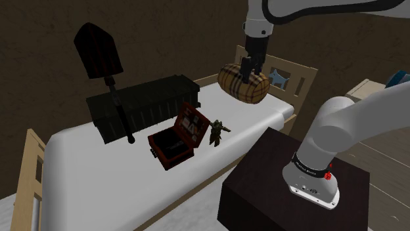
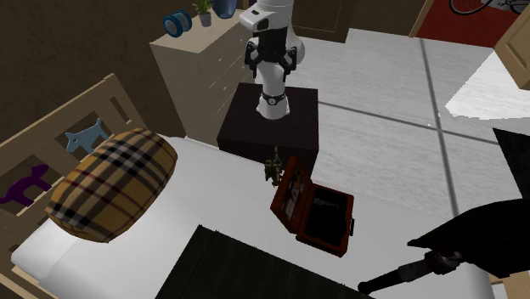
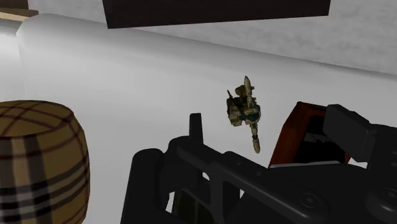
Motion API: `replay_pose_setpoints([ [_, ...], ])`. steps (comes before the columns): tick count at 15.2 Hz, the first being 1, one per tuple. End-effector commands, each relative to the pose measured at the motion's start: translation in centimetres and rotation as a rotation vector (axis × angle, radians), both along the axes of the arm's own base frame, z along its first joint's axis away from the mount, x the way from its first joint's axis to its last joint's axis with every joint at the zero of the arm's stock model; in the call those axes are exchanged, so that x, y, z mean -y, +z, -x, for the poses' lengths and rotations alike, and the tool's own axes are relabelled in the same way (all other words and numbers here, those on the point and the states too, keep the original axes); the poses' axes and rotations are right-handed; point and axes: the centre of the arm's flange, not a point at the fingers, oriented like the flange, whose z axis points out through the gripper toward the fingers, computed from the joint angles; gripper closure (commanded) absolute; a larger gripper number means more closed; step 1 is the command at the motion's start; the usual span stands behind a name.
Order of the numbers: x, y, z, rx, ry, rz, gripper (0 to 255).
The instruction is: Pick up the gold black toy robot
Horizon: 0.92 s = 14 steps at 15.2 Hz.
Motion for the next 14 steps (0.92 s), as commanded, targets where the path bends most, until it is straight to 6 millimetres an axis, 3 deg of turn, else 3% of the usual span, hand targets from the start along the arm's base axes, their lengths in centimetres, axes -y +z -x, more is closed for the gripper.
replay_pose_setpoints([
  [1,0.0,0.0,0.0,0.0,0.0,0.0,0],
  [14,-3.3,-15.8,-6.6,-0.038,0.099,0.011,0],
])
